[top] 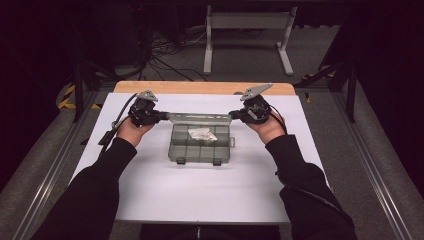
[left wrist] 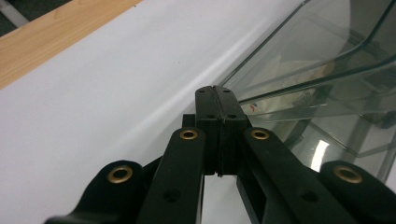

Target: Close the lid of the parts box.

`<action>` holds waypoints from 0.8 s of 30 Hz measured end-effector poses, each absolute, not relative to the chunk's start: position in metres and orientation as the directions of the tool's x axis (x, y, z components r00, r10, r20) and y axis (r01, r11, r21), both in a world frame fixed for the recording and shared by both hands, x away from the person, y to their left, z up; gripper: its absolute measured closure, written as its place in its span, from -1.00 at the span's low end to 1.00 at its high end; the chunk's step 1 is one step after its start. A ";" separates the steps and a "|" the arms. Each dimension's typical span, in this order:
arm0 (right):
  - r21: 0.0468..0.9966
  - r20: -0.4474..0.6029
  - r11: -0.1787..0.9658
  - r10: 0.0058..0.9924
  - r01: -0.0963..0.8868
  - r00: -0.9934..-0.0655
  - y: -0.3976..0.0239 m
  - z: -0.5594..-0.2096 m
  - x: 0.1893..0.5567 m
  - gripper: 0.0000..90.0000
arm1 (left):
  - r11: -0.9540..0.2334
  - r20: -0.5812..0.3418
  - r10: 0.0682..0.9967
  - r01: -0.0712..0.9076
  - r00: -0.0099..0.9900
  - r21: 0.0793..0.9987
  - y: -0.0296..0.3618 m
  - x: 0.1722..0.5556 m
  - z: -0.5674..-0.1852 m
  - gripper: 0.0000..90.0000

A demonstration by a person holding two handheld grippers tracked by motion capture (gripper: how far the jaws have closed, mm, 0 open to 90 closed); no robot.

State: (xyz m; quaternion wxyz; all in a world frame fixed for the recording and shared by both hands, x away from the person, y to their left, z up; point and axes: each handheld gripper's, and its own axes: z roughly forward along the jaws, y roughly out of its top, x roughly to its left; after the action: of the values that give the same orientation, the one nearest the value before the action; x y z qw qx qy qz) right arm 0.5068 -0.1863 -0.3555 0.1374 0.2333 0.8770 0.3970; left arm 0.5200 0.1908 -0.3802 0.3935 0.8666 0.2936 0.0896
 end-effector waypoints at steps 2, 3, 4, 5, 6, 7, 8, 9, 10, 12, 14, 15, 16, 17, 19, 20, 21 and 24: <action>0.758 -0.056 0.581 0.511 0.297 -0.858 -0.185 -0.356 0.505 1.00 | -0.527 -0.073 0.571 0.433 0.818 0.731 0.190 0.518 -0.380 0.99; 0.756 -0.055 0.585 0.506 0.295 -0.861 -0.184 -0.356 0.504 1.00 | -0.534 -0.069 0.565 0.428 0.822 0.729 0.190 0.517 -0.380 0.99; 0.755 -0.053 0.586 0.502 0.294 -0.863 -0.184 -0.357 0.503 1.00 | -0.534 -0.069 0.565 0.428 0.822 0.729 0.190 0.517 -0.380 0.99; 0.755 -0.053 0.586 0.502 0.294 -0.863 -0.184 -0.357 0.503 1.00 | -0.541 -0.065 0.562 0.426 0.825 0.725 0.189 0.515 -0.380 0.99; 0.752 -0.054 0.591 0.497 0.292 -0.866 -0.183 -0.357 0.502 1.00 | -0.548 -0.061 0.556 0.421 0.829 0.723 0.189 0.513 -0.380 0.99; 0.749 -0.054 0.595 0.491 0.290 -0.869 -0.181 -0.358 0.500 1.00 | -0.554 -0.062 0.550 0.419 0.833 0.719 0.189 0.512 -0.380 0.99; 0.747 -0.051 0.598 0.486 0.289 -0.873 -0.180 -0.359 0.499 1.00 | -0.560 -0.061 0.544 0.416 0.837 0.716 0.189 0.510 -0.380 0.99; 0.743 -0.048 0.602 0.482 0.291 -0.875 -0.179 -0.359 0.498 1.00 | -0.567 -0.055 0.542 0.413 0.839 0.713 0.188 0.509 -0.380 0.99; 0.741 -0.044 0.605 0.477 0.291 -0.878 -0.178 -0.360 0.497 1.00 | -0.577 -0.046 0.540 0.410 0.840 0.706 0.188 0.508 -0.380 0.99; 0.731 -0.040 0.616 0.468 0.293 -0.883 -0.177 -0.362 0.495 1.00 | -0.583 -0.048 0.537 0.411 0.843 0.701 0.188 0.506 -0.380 0.99; 0.721 -0.029 0.626 0.457 0.298 -0.889 -0.175 -0.364 0.493 0.99 | -0.601 -0.045 0.522 0.404 0.852 0.689 0.188 0.504 -0.378 0.99; 0.717 -0.025 0.630 0.452 0.299 -0.892 -0.175 -0.365 0.492 0.99 | -0.601 -0.045 0.522 0.404 0.852 0.689 0.188 0.504 -0.378 0.99; 0.707 -0.019 0.638 0.447 0.304 -0.894 -0.174 -0.366 0.490 0.99 | -0.612 -0.058 0.508 0.408 0.859 0.678 0.188 0.501 -0.378 0.99; 0.702 -0.015 0.645 0.439 0.303 -0.898 -0.173 -0.367 0.489 0.99 | -0.612 -0.058 0.508 0.408 0.859 0.678 0.188 0.501 -0.378 0.99; 0.695 -0.011 0.651 0.434 0.305 -0.901 -0.172 -0.368 0.488 0.99 | -0.625 -0.069 0.498 0.412 0.865 0.663 0.187 0.499 -0.379 0.99; 0.683 -0.003 0.662 0.424 0.308 -0.906 -0.170 -0.369 0.486 0.99 | -0.635 -0.069 0.485 0.405 0.872 0.657 0.187 0.499 -0.379 0.99; 0.676 0.003 0.668 0.419 0.310 -0.908 -0.169 -0.370 0.485 0.99 | -0.645 -0.081 0.476 0.410 0.876 0.645 0.185 0.496 -0.380 0.99; 0.660 0.009 0.684 0.406 0.311 -0.914 -0.168 -0.372 0.482 0.99 | -0.666 -0.093 0.452 0.405 0.887 0.626 0.183 0.493 -0.381 0.98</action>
State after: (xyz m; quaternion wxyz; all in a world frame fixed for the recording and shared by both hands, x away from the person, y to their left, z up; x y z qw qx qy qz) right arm 0.4818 -0.1677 -0.3723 0.0690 0.1959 0.9151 0.3457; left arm 0.4934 0.1830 -0.3815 0.3342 0.9121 0.2347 0.0351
